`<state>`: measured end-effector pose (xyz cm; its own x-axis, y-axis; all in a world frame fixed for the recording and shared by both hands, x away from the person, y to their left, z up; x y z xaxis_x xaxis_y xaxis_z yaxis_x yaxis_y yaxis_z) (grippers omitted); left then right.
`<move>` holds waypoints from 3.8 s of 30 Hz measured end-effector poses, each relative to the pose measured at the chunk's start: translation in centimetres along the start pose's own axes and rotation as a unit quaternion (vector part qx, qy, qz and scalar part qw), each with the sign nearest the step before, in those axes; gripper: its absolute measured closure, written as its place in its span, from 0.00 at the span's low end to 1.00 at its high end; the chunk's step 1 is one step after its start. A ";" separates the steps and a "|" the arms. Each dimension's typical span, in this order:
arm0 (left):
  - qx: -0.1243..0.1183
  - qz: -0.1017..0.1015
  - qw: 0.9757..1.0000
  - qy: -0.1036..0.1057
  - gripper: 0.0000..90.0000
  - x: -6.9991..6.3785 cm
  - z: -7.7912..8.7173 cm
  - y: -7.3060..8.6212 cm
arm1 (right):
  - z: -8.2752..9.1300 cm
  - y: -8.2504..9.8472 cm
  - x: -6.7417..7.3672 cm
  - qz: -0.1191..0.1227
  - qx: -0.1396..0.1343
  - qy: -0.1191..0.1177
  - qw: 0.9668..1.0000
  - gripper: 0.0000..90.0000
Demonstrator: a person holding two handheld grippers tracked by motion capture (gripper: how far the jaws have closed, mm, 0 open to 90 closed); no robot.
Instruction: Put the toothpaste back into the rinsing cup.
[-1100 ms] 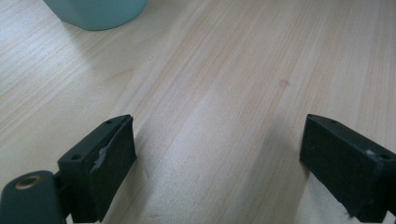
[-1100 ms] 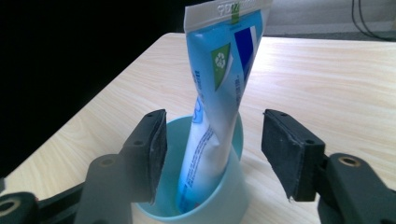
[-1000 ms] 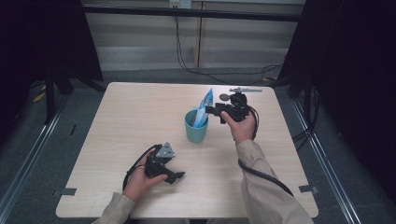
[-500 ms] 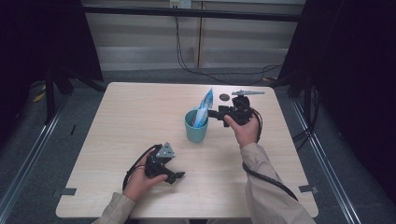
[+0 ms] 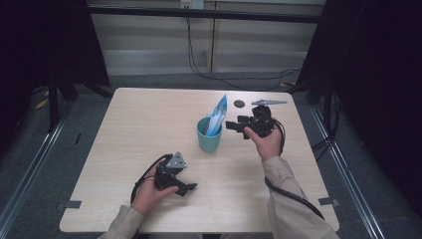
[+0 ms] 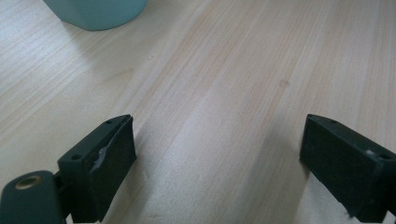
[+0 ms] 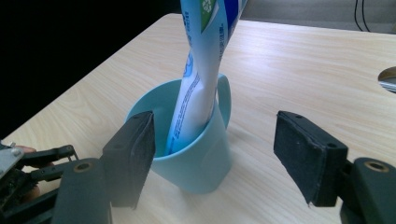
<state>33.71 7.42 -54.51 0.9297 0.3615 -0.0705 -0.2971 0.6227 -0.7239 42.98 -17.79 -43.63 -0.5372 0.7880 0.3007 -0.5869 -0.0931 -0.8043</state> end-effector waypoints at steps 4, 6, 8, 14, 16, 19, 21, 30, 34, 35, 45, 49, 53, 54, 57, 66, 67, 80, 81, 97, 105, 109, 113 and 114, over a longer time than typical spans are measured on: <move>0.000 -0.001 1.000 0.000 0.11 0.0 0.0 0.0 | 0.4 0.2 0.0 0.008 0.000 0.000 1.000 0.32; 0.001 -0.001 1.000 0.000 0.11 0.0 0.0 0.0 | 0.6 0.4 0.1 0.008 0.000 -0.001 1.000 0.32; 0.000 -0.001 1.000 0.000 0.11 0.0 0.0 0.0 | 0.7 0.6 0.1 0.012 0.001 0.000 1.000 0.32; 0.001 0.000 1.000 0.001 0.11 0.0 0.0 0.0 | 0.9 1.1 0.2 0.024 0.010 0.003 1.000 0.31; 0.002 -0.001 1.000 0.001 0.11 0.0 0.0 0.0 | 1.0 1.2 0.3 0.030 0.012 0.004 0.999 0.31; 0.002 -0.002 1.000 0.001 0.11 0.0 0.0 0.0 | 1.1 1.4 0.3 0.034 0.014 0.005 0.999 0.31; 0.002 -0.002 1.000 0.001 0.11 0.0 0.0 0.0 | 1.3 1.6 0.2 0.038 0.017 0.007 0.999 0.31; 0.002 -0.002 1.000 0.001 0.11 0.0 0.0 0.0 | 2.0 2.5 -0.2 0.039 0.020 0.007 0.999 0.30; 0.001 0.000 1.000 0.001 0.11 0.0 0.0 0.0 | 2.2 3.0 -0.3 0.045 0.022 0.008 0.999 0.30; 0.002 -0.002 1.000 0.001 0.11 0.0 0.0 0.0 | 2.2 3.1 -0.4 0.044 0.020 0.008 0.999 0.30; 0.002 -0.001 1.000 0.000 0.11 0.0 0.0 0.0 | 2.3 4.2 -0.3 0.056 0.034 0.010 0.998 0.30; 0.002 0.000 1.000 0.000 0.11 0.0 0.0 0.0 | 2.3 4.8 -0.4 0.056 0.036 0.006 0.998 0.30; 0.002 -0.001 1.000 0.000 0.11 0.0 0.0 0.0 | 2.5 5.2 -0.5 0.059 0.038 0.009 0.997 0.30; 0.002 -0.001 1.000 0.000 0.11 0.0 0.0 0.0 | 2.5 5.4 -0.4 0.058 0.040 0.007 0.998 0.30; 0.002 -0.001 1.000 0.000 0.11 0.0 0.0 0.0 | 2.7 5.8 -0.6 0.057 0.039 0.006 0.998 0.30; 0.002 -0.001 1.000 0.000 0.11 0.0 0.0 0.0 | 3.3 7.2 -1.2 0.057 0.042 0.010 0.997 0.30; 0.002 0.000 1.000 0.000 0.11 0.0 0.0 0.0 | 3.4 7.4 -1.3 0.056 0.045 0.010 0.997 0.30; 0.002 -0.001 1.000 0.000 0.11 0.0 0.0 0.0 | 4.4 9.4 -2.2 0.053 0.053 0.021 0.997 0.30; 0.002 -0.001 1.000 0.000 0.11 0.0 0.0 0.0 | 4.5 9.6 -2.3 0.053 0.051 0.020 0.997 0.30; 0.002 -0.001 1.000 0.000 0.11 0.0 0.0 0.0 | 4.9 11.6 -3.4 0.042 0.053 0.034 0.997 0.29; 0.001 0.000 1.000 0.000 0.11 0.0 0.0 0.0 | 4.9 13.0 -3.9 0.041 0.066 0.044 0.996 0.29; 0.001 -0.001 1.000 0.000 0.11 0.0 0.0 0.0 | 5.0 13.3 -4.1 0.050 0.072 0.054 0.995 0.29; 0.002 -0.001 1.000 0.000 0.11 0.0 0.0 0.0 | 5.0 13.6 -4.0 0.062 0.077 0.059 0.993 0.28; 0.001 0.000 1.000 0.000 0.11 0.0 0.0 0.0 | 5.0 13.7 -4.0 0.065 0.078 0.057 0.993 0.28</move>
<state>33.71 7.44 -54.51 0.9298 0.3615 -0.0695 -0.2969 0.6247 -0.7222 34.04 -25.22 -53.32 -0.5480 0.8258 0.1332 -0.6091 -0.2847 -0.7403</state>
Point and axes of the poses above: each handheld gripper's, and its own axes: z roughly backward along the jaws, y roughly out of its underside, x roughly to its left, the point moved 5 cm from there along -z, roughly forward along the jaws, and after that the axes turned 3 degrees about y, right-handed, at the moved point
